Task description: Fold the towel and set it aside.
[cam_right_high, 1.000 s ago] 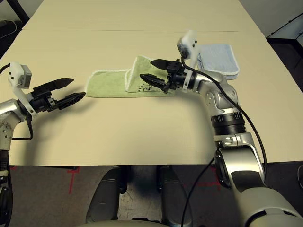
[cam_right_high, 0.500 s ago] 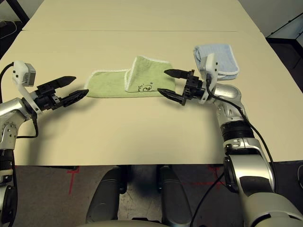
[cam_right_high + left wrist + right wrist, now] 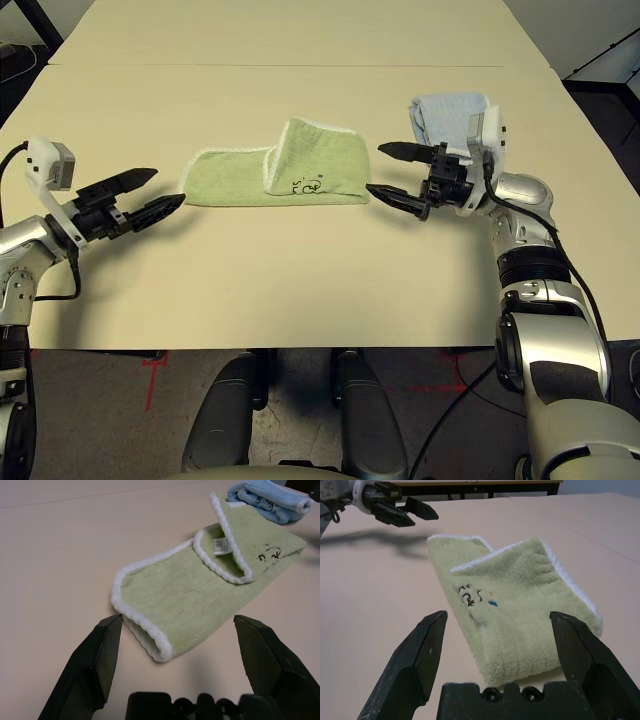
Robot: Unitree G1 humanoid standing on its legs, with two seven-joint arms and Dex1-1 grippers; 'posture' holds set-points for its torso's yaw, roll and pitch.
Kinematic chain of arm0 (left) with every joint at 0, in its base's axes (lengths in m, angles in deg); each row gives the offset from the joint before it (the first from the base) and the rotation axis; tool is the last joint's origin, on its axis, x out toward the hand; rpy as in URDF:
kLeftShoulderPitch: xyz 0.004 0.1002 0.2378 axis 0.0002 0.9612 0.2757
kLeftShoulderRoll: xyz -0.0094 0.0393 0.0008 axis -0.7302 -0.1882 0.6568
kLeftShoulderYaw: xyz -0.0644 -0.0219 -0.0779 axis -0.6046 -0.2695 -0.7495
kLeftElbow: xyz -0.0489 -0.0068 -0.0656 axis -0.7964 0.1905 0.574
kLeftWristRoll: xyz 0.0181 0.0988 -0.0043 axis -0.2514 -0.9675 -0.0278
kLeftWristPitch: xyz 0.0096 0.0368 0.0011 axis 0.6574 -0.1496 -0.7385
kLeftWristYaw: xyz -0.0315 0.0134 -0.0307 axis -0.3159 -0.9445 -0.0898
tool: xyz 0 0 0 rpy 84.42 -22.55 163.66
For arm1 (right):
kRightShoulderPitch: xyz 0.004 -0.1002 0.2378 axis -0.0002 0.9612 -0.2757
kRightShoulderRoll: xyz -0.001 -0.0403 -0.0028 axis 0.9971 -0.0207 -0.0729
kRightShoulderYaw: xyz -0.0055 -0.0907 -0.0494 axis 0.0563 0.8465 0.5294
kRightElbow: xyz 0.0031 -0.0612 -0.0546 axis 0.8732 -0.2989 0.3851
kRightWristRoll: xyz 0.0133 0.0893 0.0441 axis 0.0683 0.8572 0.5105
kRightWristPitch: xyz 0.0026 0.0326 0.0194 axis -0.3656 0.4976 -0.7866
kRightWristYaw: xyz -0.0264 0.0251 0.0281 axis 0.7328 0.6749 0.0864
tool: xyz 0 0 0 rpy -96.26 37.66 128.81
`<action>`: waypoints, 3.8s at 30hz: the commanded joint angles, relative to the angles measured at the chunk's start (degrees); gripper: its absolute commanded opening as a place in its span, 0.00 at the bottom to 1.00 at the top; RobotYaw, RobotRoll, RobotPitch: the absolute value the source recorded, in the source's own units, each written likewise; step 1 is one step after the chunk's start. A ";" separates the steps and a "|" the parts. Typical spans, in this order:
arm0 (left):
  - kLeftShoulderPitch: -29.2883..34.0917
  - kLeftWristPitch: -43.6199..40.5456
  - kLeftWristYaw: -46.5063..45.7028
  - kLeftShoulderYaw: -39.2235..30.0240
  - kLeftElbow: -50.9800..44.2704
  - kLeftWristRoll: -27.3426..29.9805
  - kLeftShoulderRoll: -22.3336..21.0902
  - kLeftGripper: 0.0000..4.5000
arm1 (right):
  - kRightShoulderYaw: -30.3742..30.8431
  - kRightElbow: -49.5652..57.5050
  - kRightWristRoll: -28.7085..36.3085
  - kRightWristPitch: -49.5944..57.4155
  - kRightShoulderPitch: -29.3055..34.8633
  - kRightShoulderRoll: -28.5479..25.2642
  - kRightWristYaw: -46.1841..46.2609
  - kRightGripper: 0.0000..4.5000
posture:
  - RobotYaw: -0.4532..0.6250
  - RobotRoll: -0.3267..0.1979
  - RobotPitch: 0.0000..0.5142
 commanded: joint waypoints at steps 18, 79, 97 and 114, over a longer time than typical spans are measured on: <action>-4.99 -13.95 -11.76 -0.99 -5.05 0.16 -0.82 1.00 | 0.45 0.07 -1.91 -1.40 2.60 -2.97 -2.19 0.99 | 0.57 0.62 0.41; -17.27 -59.52 -49.62 -20.81 -8.07 14.10 25.15 1.00 | 0.38 -0.92 -3.66 -2.92 1.95 -1.77 0.01 0.99 | 0.56 0.62 0.41; -17.10 -57.48 -50.56 -20.77 -7.53 13.47 25.21 0.00 | 0.36 -0.64 -3.65 -2.89 2.25 -1.84 0.32 1.00 | 0.55 0.62 0.41; -13.62 -59.61 -46.79 -21.07 -8.90 14.35 16.00 0.00 | 0.16 -1.92 -4.26 -3.20 2.14 -2.78 0.74 1.00 | 0.56 0.62 0.40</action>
